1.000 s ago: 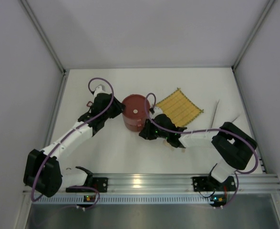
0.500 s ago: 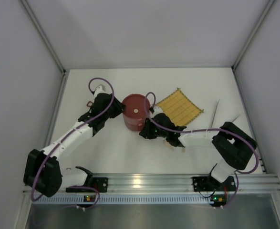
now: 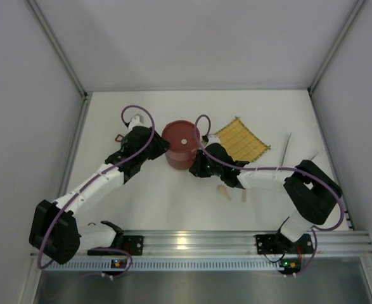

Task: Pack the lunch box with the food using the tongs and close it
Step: Open the fastener on the packing box.

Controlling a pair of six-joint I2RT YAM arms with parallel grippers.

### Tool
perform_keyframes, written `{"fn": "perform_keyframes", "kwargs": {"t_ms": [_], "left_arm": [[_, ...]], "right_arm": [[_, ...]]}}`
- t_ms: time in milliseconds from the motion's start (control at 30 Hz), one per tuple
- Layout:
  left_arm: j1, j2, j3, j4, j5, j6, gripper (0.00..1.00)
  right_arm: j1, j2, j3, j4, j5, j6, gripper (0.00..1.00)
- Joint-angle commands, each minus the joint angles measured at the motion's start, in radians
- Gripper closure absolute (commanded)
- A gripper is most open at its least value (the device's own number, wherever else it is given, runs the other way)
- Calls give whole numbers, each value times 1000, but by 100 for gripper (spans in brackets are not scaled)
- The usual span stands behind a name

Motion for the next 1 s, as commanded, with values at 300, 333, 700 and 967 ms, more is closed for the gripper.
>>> {"fn": "perform_keyframes", "kwargs": {"t_ms": [300,333,700,967], "left_arm": [[-47,4,-26,-212,58,45,61],[-45,5,-23,-210,63,45,61],[-47,33,93,-258,41,90,60],[-47,36,144,-267,34,94,60]], "right_arm": [[-66,-10,81,17,12,-1,81],[-66,-14,72,14,29,-2,80],[-64,-232,108,-264,-66,-60,76],[-64,-326,265,-440,-33,-116,75]]}}
